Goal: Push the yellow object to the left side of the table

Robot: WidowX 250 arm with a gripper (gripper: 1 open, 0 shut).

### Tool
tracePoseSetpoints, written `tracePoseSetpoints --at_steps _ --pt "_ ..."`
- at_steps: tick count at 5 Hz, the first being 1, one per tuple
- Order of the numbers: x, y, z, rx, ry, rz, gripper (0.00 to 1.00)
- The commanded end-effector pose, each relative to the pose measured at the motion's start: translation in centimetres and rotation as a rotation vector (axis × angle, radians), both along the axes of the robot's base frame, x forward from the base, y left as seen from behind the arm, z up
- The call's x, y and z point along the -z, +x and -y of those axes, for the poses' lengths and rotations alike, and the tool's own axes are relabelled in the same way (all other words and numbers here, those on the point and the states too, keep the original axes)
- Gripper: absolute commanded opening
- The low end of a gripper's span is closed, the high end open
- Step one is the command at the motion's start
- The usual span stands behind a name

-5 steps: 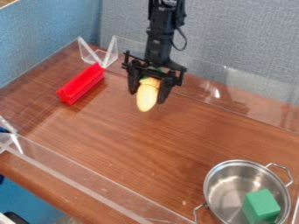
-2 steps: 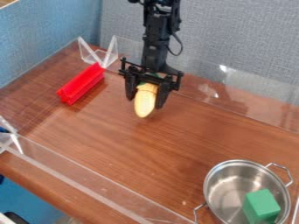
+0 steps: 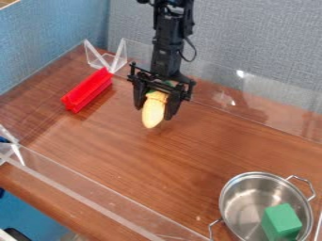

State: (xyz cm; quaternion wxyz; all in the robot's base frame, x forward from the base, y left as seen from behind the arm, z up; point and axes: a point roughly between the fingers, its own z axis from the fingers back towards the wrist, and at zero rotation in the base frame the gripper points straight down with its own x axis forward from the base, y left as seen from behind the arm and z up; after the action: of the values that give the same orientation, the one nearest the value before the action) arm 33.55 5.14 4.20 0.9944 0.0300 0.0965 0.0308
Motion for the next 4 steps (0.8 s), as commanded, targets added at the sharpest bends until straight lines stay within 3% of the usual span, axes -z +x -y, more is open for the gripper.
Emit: tracePoseSetpoints --at_steps 1,2,4 --pt "-2.8 0.5 -0.6 0.05 0.0 0.098 0.0" --pt "-2.5 0.3 -1.0 0.098 -0.008 0.099 0.0" --pt "-5.1 1.7 -1.0 0.161 -0.018 0.11 0.0"
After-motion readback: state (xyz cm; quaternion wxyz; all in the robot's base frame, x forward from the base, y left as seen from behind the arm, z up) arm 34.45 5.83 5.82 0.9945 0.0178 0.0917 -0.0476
